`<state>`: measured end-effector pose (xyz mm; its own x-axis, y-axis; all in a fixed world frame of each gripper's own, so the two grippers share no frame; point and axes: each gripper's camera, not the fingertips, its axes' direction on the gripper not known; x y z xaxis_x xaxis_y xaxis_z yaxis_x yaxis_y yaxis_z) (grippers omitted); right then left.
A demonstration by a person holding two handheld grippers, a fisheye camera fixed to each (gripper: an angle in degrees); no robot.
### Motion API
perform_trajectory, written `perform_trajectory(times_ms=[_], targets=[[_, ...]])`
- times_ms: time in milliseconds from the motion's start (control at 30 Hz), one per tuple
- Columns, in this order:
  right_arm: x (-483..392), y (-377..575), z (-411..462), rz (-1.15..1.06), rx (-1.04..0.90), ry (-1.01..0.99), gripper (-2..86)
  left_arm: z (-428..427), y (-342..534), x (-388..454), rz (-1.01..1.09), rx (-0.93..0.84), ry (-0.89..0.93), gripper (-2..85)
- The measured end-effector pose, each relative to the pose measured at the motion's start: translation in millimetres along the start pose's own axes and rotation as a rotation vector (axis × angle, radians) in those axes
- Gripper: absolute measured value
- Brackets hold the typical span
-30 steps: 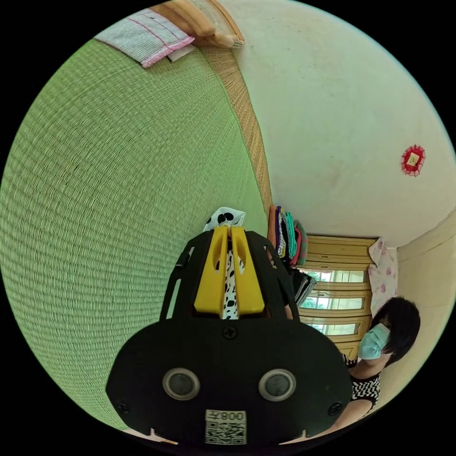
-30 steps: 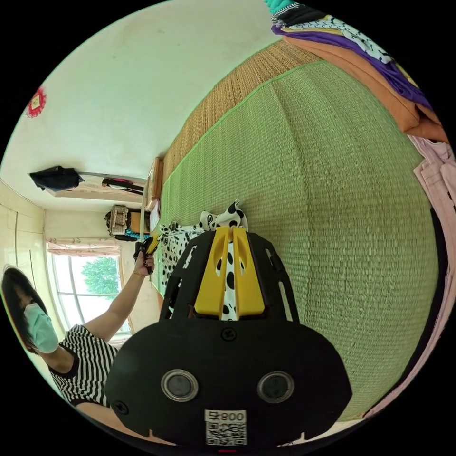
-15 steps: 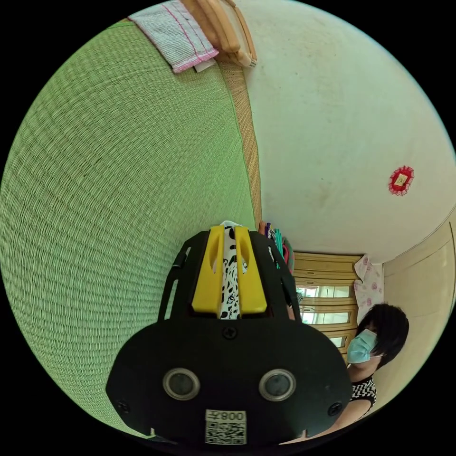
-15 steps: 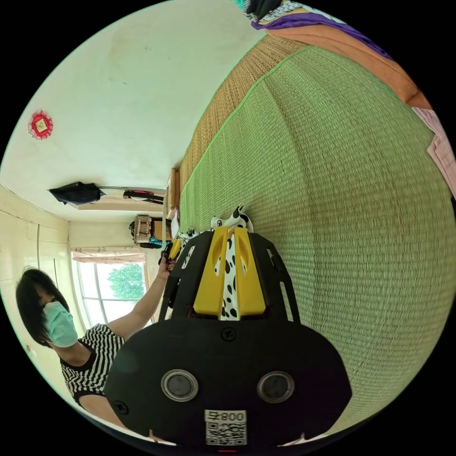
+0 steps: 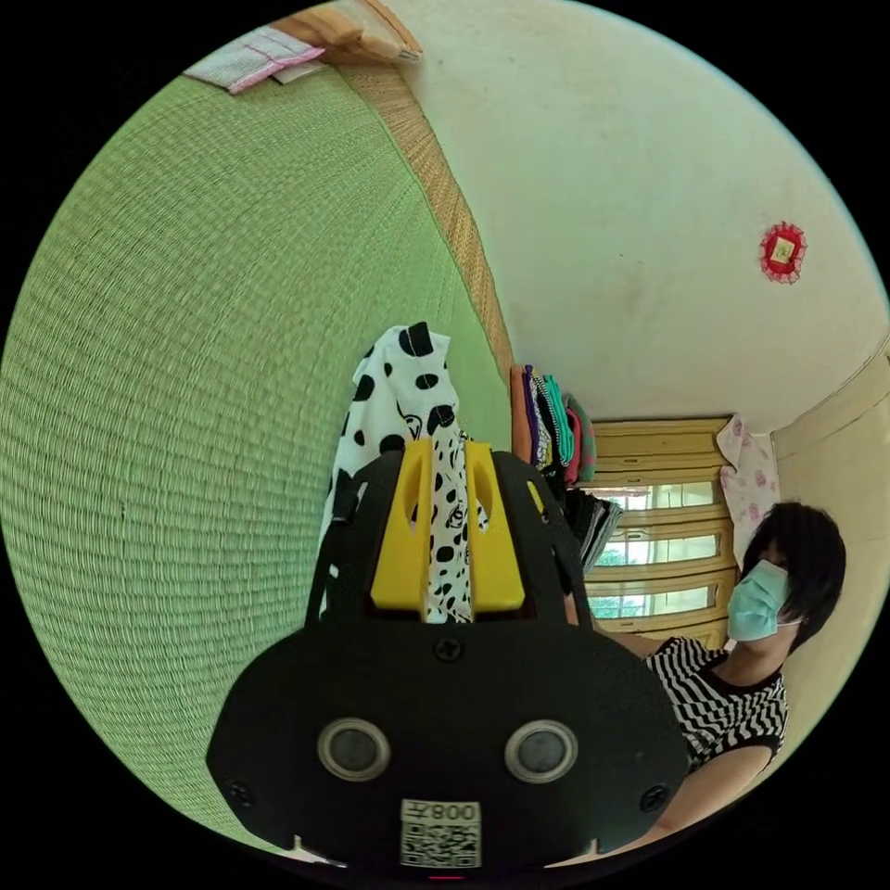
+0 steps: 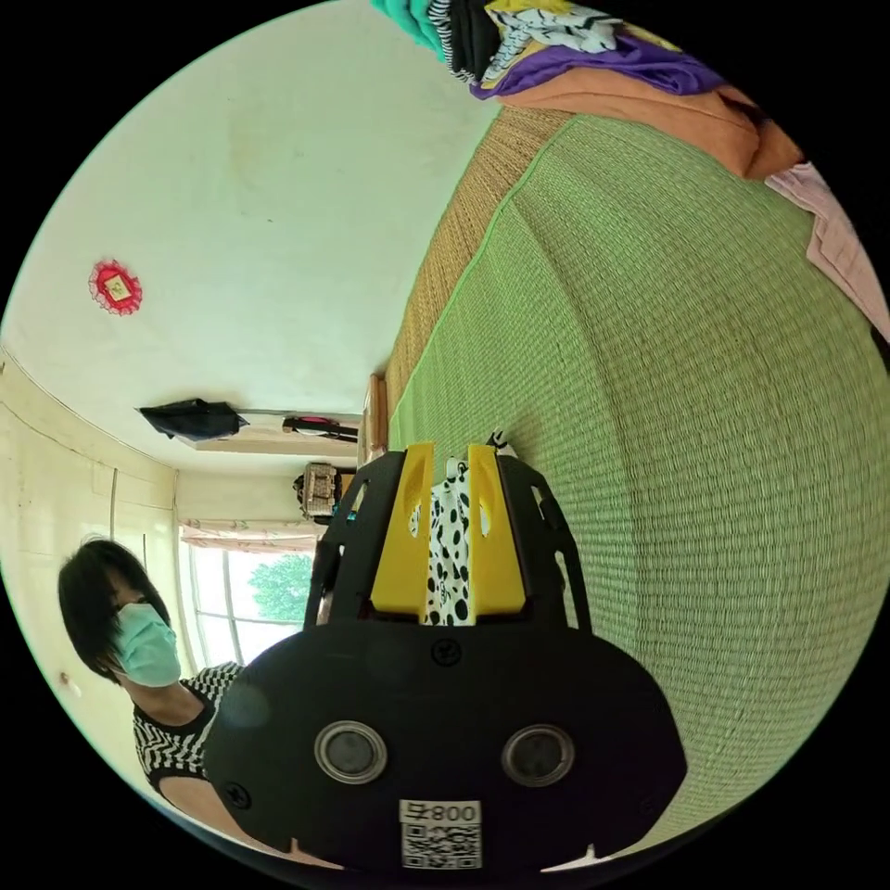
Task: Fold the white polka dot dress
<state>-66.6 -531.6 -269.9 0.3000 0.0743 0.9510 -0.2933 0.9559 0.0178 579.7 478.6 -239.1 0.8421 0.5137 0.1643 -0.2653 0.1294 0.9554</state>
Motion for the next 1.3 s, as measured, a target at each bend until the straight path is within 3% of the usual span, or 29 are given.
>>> perform_trajectory(times_ms=[167, 333, 633, 1300], targets=[[-72.1, 36.6, 49.4, -0.180, -0.070, 0.193, 6.9, 63.3, 3.6, 78.0, 0.186, -0.097, -0.177, 7.0], [-150.0, 79.3, 164.5, -0.398, -0.206, 0.491, 7.2, 127.5, 4.3, 151.4, 0.358, -0.157, -0.394, 7.6], [-199.0, 127.4, 300.3, -0.561, -0.237, 0.915, 4.9, 220.5, 20.4, 223.2, 0.510, -0.231, -0.758, 3.0], [-283.6, 144.2, 286.1, -0.593, -0.119, 0.796, 0.4, 211.0, 55.2, 321.3, 0.572, -0.134, -0.702, 0.2]])
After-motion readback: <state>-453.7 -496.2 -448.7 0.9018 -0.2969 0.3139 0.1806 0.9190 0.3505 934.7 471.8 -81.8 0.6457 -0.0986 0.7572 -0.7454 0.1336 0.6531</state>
